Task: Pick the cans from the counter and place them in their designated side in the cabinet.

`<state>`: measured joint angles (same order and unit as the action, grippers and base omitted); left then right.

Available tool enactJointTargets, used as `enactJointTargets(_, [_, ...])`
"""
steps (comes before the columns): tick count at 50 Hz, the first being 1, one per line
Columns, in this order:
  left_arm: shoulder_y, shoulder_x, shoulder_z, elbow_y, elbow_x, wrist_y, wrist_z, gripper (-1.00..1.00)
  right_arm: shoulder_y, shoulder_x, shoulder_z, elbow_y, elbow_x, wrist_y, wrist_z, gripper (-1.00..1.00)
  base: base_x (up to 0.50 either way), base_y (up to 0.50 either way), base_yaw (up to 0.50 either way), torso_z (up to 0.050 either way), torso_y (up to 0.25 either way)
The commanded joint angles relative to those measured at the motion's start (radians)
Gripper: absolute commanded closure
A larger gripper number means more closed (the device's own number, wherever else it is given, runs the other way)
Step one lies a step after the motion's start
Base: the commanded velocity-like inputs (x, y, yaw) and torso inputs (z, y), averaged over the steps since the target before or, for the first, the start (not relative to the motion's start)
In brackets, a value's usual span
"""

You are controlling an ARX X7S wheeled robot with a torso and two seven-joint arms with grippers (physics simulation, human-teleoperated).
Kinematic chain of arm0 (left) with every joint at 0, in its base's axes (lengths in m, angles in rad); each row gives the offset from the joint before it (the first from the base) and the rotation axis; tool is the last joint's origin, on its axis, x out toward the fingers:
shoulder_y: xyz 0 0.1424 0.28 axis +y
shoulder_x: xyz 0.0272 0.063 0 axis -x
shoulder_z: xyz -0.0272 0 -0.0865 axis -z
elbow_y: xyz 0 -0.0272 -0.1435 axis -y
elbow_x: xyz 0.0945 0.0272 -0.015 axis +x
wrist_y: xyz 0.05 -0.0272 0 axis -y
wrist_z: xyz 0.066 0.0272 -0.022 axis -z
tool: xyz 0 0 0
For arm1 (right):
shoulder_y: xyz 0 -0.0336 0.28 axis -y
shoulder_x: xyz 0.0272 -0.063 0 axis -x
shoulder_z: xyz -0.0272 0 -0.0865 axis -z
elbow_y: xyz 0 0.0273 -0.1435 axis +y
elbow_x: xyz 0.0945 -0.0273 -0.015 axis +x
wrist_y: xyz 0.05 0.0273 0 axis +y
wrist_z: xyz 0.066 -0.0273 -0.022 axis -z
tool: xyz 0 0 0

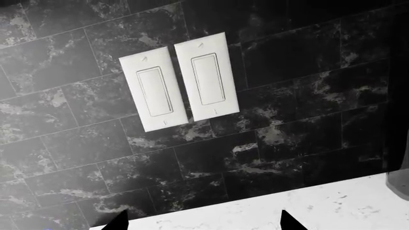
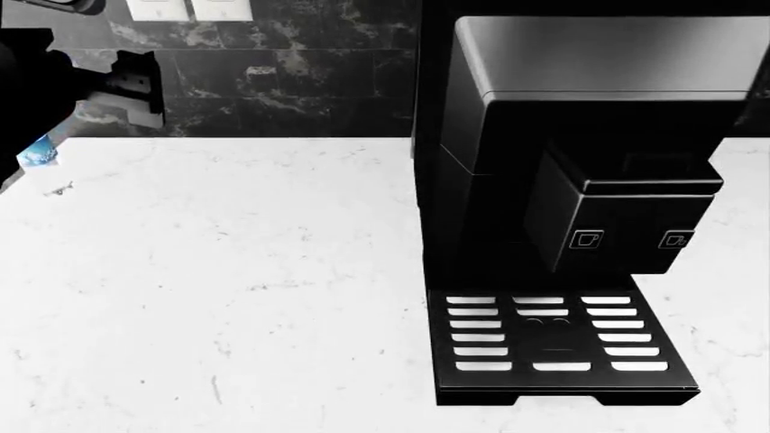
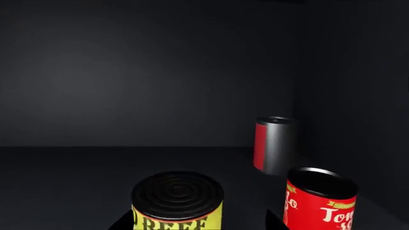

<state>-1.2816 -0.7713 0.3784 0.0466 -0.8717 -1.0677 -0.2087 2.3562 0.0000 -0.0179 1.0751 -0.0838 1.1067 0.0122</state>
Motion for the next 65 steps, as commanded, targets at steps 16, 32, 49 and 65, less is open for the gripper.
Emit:
enactJointTargets(16, [0.002, -0.001, -0.001, 0.000, -0.002, 0.008, -0.002, -1.00, 0.000, 0.001, -0.046, -0.017, -0.014, 0.018, -0.016, -1.00, -0.04, 0.00, 0.00, 0.000, 0.000])
enactJointTargets(32, [0.000, -0.003, 0.004, 0.001, -0.001, 0.009, -0.002, -1.00, 0.000, 0.000, -0.064, 0.004, -0.023, -0.009, -0.050, -1.00, -0.38, 0.00, 0.00, 0.000, 0.000])
enactJointTargets(49, [0.005, -0.007, 0.013, 0.008, 0.015, 0.034, 0.005, -1.00, 0.000, 0.001, -0.062, 0.054, -0.063, -0.062, -0.139, -1.00, -0.29, 0.00, 0.00, 0.000, 0.000])
enactJointTargets(65, [0.006, -0.009, 0.015, 0.007, 0.013, 0.041, 0.013, -1.00, 0.000, 0.013, -0.026, 0.087, -0.082, -0.116, -0.196, -1.00, 0.00, 0.00, 0.00, 0.000, 0.000])
